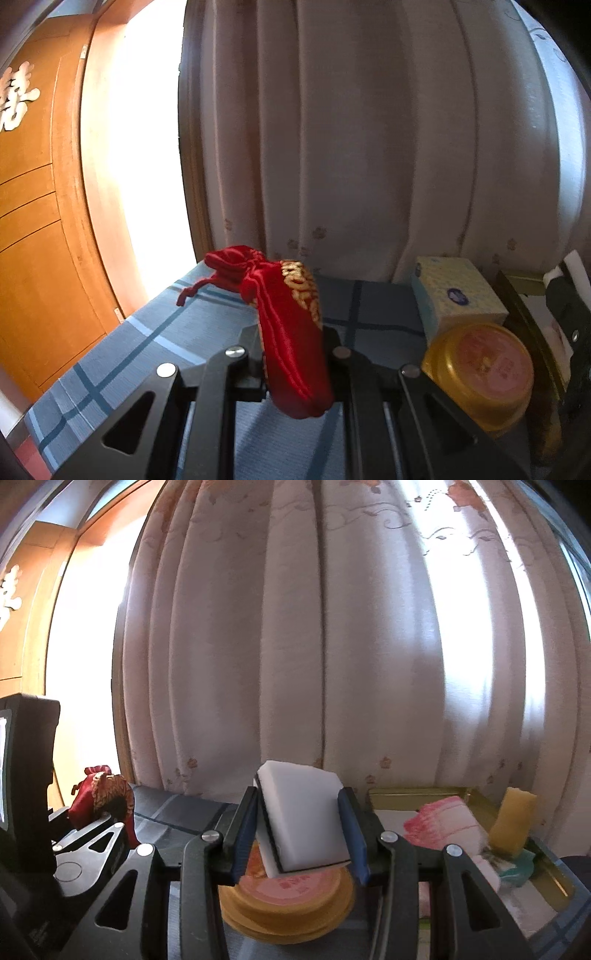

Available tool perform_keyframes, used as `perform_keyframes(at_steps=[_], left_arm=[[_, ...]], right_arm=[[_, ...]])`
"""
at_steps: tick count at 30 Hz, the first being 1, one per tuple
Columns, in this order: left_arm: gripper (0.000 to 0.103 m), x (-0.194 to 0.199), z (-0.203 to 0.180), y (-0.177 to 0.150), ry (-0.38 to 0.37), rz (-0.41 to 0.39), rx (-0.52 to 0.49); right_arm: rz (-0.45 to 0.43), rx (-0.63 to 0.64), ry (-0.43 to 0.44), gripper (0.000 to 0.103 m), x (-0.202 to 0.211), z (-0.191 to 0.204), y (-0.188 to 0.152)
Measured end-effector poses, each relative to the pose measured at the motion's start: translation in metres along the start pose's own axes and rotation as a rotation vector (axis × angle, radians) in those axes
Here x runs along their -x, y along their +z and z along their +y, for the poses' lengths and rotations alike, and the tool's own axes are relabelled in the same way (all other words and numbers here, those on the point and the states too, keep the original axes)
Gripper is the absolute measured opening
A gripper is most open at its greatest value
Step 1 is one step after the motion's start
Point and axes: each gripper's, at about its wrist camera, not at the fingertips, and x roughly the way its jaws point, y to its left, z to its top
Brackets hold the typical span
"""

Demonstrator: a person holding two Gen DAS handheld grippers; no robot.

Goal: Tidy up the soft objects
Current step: 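Carry the red pouch in the left tool and white sponge in the right tool over the gold tray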

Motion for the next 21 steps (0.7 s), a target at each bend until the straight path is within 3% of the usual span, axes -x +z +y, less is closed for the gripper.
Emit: perform_keyframes(at_steps=[21], left_arm=[[0.012,0.020,-0.053,-0.011,-0.089,-0.010,-0.049]], right_arm=[[-0.024,-0.035,-0.095,0.046,0.024,-0.058,-0.004]])
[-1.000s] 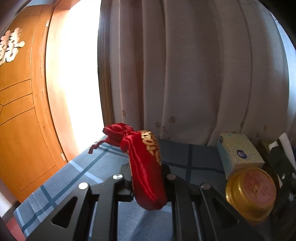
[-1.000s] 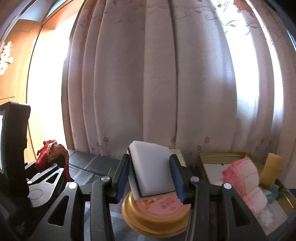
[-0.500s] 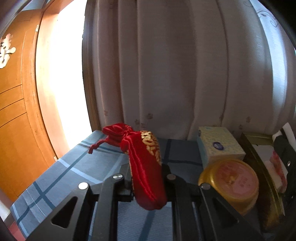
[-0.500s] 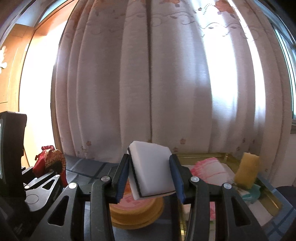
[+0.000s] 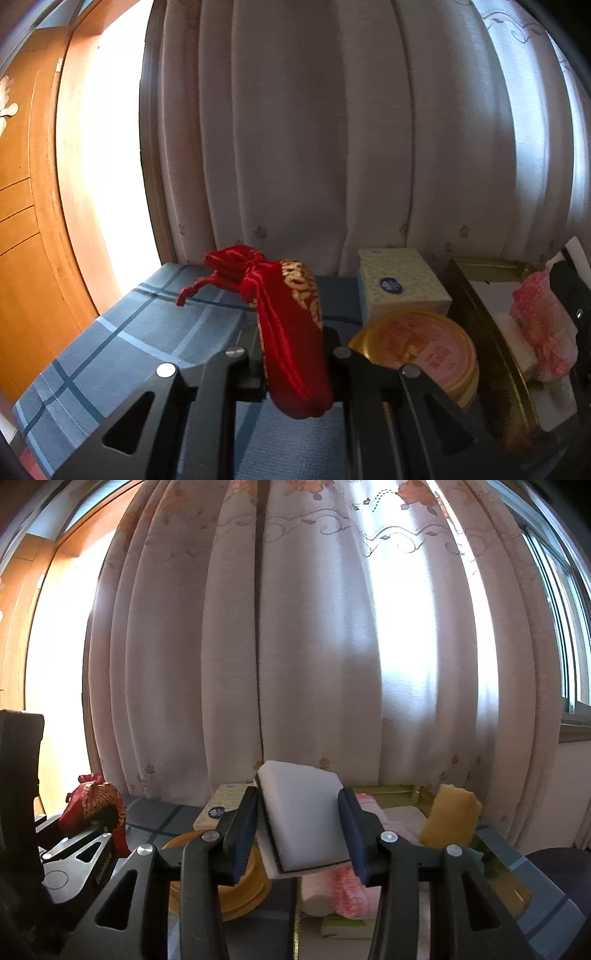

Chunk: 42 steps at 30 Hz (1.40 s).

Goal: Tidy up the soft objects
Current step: 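Carry the red pouch in the left tool and white sponge in the right tool over the gold tray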

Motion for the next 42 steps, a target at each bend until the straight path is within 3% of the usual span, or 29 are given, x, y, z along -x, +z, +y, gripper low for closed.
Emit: perform_keyframes(at_steps=[42], left_arm=[[0.012,0.026,-0.095,-0.005,-0.164,-0.042,-0.097]], right_arm=[[-0.013,-0.031,-0.182,0.046,0.011,-0.107,-0.004]])
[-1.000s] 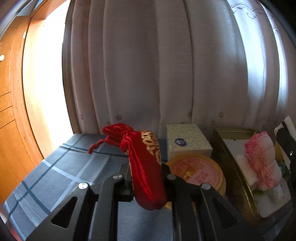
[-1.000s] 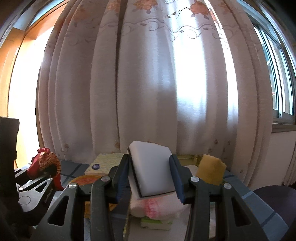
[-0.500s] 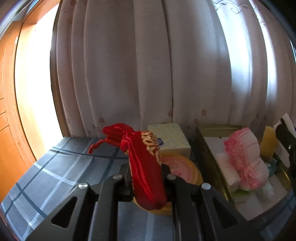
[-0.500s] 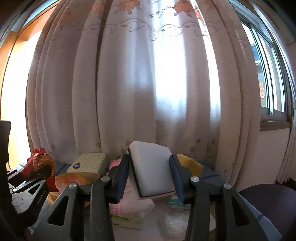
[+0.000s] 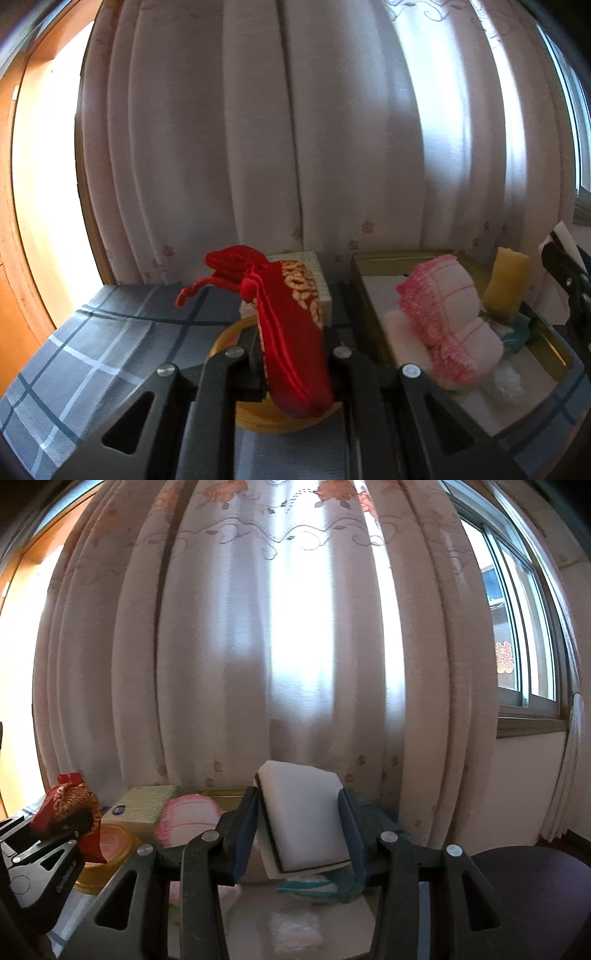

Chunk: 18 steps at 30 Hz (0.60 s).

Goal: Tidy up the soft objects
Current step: 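Carry the red pouch in the left tool and white sponge in the right tool over the gold tray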

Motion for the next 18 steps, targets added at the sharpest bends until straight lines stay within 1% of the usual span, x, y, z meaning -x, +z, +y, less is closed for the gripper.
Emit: perform_keyframes(at_steps=[8,18], left_arm=[[0.012,0.001,-0.016,0.002,-0.036,-0.006,-0.010],[0.012,0.001,-0.035,0.008,-0.102,-0.027,-0.026]], right_arm=[[-0.002,-0.001,-0.032,0.046,-0.004,-0.016,0.000],[-0.011,0.024,-0.063,0.046,-0.013,-0.029,0.003]])
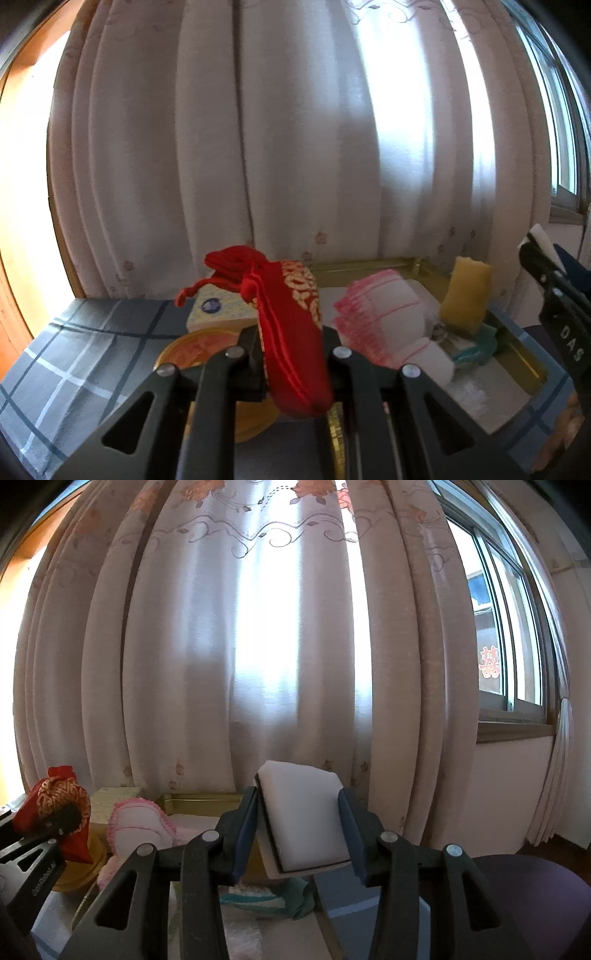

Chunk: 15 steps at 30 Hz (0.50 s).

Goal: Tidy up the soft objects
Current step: 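Carry the red pouch in the left tool and white sponge in the right tool over the gold tray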

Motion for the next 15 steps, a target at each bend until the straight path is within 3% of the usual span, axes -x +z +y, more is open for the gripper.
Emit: perform_keyframes(at_steps=[5,15], left_arm=[[0.012,-0.005,-0.014,0.004,-0.050,0.004,-0.012],[0.012,-0.023,-0.038,0.004,-0.120,0.061,-0.060]], right_arm=[[0.016,0.058,0.024,0.046,-0.010,0.006,0.000],[0.179,0.057,0.100,0.046,-0.041,-0.001,0.001]])
